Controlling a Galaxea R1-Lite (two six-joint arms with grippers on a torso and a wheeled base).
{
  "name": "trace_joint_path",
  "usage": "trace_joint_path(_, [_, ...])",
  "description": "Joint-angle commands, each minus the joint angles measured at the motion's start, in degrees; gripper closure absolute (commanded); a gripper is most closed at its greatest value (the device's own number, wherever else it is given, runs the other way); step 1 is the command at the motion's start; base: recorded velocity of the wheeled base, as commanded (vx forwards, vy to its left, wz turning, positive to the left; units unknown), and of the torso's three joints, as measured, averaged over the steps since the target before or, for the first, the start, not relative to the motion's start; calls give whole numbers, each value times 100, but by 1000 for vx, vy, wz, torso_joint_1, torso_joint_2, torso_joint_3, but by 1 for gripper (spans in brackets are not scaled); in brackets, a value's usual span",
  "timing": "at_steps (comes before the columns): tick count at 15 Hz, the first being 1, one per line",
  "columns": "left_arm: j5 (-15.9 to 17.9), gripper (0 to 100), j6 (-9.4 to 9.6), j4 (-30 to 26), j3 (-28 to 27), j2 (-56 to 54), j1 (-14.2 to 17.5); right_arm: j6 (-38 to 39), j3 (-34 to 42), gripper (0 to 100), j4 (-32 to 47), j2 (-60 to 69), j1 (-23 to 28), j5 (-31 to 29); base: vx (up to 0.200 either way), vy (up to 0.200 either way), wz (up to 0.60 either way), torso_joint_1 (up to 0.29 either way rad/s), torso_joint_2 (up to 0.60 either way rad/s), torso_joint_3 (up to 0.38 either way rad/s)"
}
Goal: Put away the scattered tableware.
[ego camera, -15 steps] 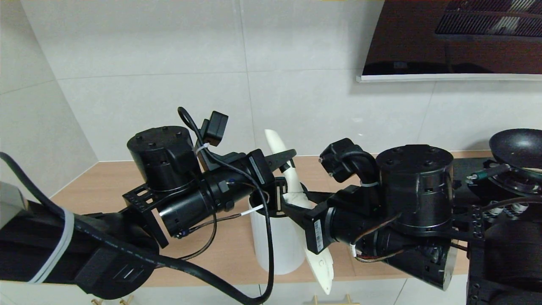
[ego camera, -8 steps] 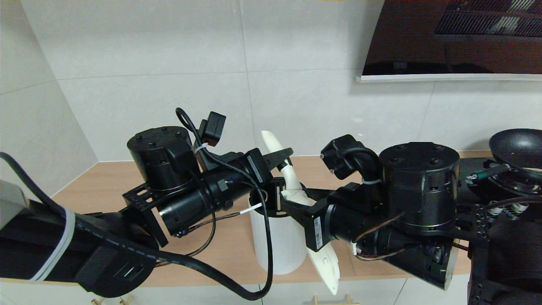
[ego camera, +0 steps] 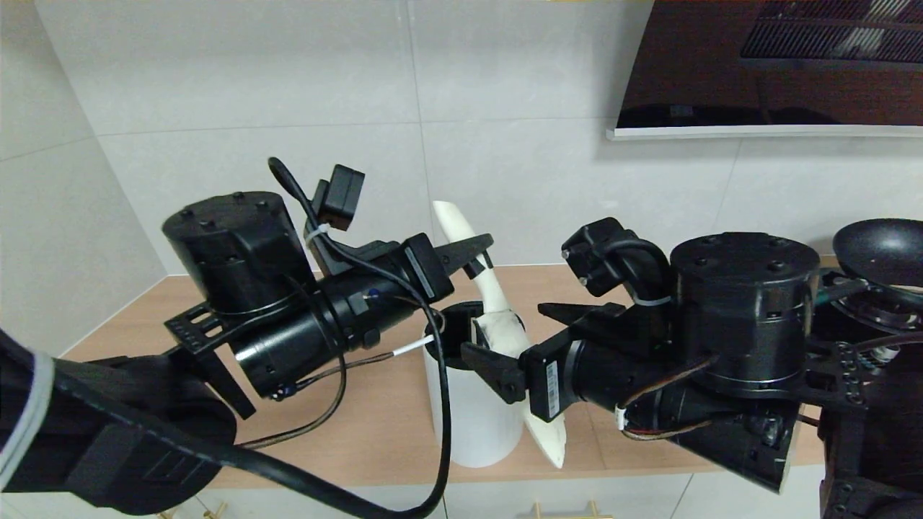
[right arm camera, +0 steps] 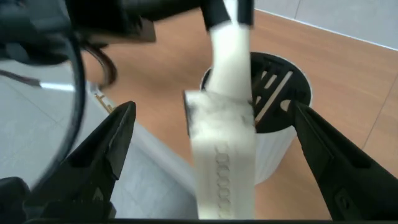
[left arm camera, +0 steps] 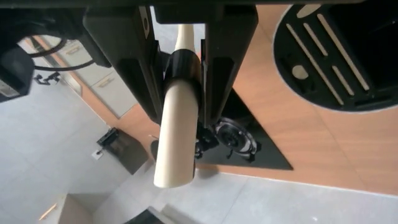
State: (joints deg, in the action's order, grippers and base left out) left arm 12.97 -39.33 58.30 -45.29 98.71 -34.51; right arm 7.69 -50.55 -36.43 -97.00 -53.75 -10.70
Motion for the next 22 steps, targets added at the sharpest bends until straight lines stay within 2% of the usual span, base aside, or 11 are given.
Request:
trace_joint_path(1, [-295,100,153,-547,-340,-633,85,-31,107,0,30,507,93,7,0,0,0,0,0,0])
trace_joint_path(2, [-488,100,215,-758,-490,-695,94,-40,151,0,48,612,145,16,0,0,0,0,0,0])
trace_joint_path(3, [-1315,100,426,-1382,-1043,-765,94,-84,318,0,57,893,418,60,0,0,0,0,0,0])
trace_joint_path(4, [-1657,100,549,-1646,-1281,-783,94,-180,371,0,65,981,567,60,0,0,0,0,0,0])
trace_joint_path(5, [-2150,100,848,-2041,-1615,-809,94,-383,450,0,65,1104,884,77,0,0,0,0,0,0])
trace_joint_path(8, [-2730,100,1955,-2411,-1993,-765,76,-620,547,0,83,1192,1244,104,0,0,0,0,0,0])
trace_joint_path(9, [-3239,100,2439,-2419,-1984,-739,-91,-646,538,0,136,1236,1341,95,0,0,0,0,0,0])
trace_joint_path(10, [-3380,100,2474,-2428,-1966,-721,-170,-646,538,0,162,1236,1349,95,0,0,0,0,0,0])
trace_joint_path(11, [-3820,100,2579,-2428,-1958,-633,-407,-655,538,0,268,1245,1411,95,0,0,0,0,0,0])
trace_joint_path(14, [-4681,100,3071,-2331,-1896,-458,-583,-708,547,0,311,1210,1429,95,0,0,0,0,0,0])
trace_joint_path(22, [-4848,100,3397,-1268,-1817,421,-601,-708,547,0,311,1104,1437,95,0,0,0,0,0,0])
